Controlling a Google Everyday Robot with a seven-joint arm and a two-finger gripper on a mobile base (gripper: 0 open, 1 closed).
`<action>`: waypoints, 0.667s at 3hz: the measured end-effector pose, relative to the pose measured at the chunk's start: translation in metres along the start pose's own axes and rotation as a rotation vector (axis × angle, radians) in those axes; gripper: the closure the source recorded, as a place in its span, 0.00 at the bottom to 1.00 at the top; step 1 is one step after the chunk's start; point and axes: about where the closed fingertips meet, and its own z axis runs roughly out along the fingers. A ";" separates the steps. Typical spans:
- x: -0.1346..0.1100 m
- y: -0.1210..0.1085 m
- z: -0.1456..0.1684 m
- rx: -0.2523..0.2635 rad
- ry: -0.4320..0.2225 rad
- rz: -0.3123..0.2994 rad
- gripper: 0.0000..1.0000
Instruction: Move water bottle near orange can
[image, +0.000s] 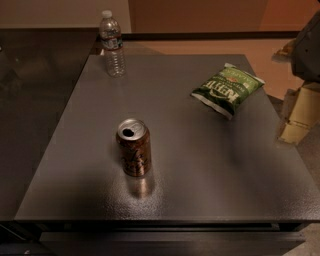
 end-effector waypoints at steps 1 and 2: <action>0.000 0.000 0.000 0.000 0.000 0.000 0.00; -0.005 -0.005 0.000 0.013 -0.023 -0.002 0.00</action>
Offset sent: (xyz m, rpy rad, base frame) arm 0.0125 0.0054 0.0000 0.0424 -0.0216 0.0126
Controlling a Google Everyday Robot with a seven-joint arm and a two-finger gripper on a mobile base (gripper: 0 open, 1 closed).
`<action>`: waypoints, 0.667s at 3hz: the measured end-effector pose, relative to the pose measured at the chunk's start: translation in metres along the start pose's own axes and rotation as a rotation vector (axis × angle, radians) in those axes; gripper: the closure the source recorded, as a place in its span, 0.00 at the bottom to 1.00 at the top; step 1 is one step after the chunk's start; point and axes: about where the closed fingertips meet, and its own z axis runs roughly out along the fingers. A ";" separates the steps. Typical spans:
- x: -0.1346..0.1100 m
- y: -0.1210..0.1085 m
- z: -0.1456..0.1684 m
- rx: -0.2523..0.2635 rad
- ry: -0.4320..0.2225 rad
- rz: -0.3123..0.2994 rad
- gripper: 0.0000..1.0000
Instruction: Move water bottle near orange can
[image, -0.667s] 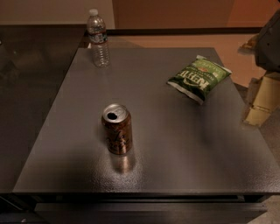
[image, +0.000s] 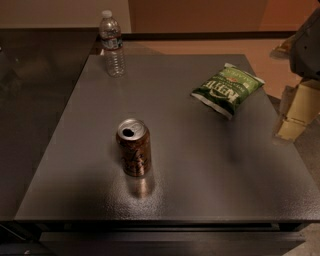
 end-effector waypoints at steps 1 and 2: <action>-0.011 -0.020 0.007 0.022 -0.043 -0.012 0.00; -0.031 -0.053 0.021 0.043 -0.091 -0.049 0.00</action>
Offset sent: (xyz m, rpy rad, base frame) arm 0.1102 0.0319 -0.0007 0.0973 -0.1146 0.1109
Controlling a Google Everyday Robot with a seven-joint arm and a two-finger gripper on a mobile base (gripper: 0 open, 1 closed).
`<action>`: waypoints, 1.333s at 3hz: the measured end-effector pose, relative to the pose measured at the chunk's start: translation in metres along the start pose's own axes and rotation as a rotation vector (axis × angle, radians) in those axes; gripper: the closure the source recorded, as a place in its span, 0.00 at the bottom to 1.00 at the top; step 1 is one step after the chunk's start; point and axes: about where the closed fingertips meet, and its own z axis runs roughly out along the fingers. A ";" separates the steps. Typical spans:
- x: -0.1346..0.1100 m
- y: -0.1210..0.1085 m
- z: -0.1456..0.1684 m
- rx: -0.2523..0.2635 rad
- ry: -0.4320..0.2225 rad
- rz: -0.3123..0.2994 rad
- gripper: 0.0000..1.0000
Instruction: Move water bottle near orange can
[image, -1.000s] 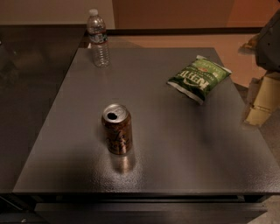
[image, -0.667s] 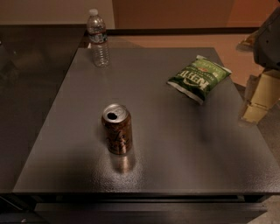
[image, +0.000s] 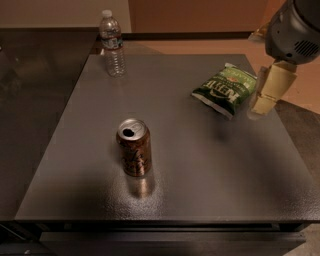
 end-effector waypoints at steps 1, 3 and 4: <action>-0.019 -0.034 0.017 0.020 -0.048 -0.020 0.00; -0.056 -0.100 0.041 0.086 -0.117 -0.026 0.00; -0.072 -0.126 0.056 0.106 -0.157 -0.023 0.00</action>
Offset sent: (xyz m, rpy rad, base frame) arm 0.1290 0.0410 0.0121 0.0993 -0.1216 0.0360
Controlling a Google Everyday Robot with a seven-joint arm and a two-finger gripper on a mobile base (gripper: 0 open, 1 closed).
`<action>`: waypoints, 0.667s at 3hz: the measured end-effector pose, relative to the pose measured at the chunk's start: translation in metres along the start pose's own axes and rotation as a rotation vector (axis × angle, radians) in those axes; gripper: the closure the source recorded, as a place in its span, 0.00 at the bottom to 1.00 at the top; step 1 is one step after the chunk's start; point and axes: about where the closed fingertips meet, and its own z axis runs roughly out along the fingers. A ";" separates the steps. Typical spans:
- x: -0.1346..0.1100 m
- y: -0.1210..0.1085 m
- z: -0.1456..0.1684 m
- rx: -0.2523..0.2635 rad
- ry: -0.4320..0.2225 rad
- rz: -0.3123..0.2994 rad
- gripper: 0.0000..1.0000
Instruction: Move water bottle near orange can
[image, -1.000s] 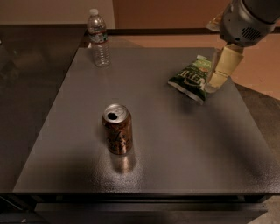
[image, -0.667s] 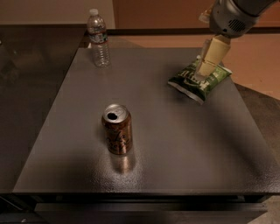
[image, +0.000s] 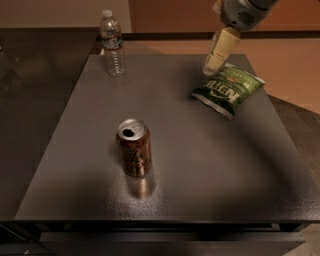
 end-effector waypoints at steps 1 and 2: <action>-0.015 -0.013 0.024 0.026 -0.034 0.014 0.00; -0.026 -0.018 0.052 0.058 -0.095 0.061 0.00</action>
Offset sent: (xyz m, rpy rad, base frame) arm 0.0707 0.0587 -0.0382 0.2264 -0.1302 -0.0852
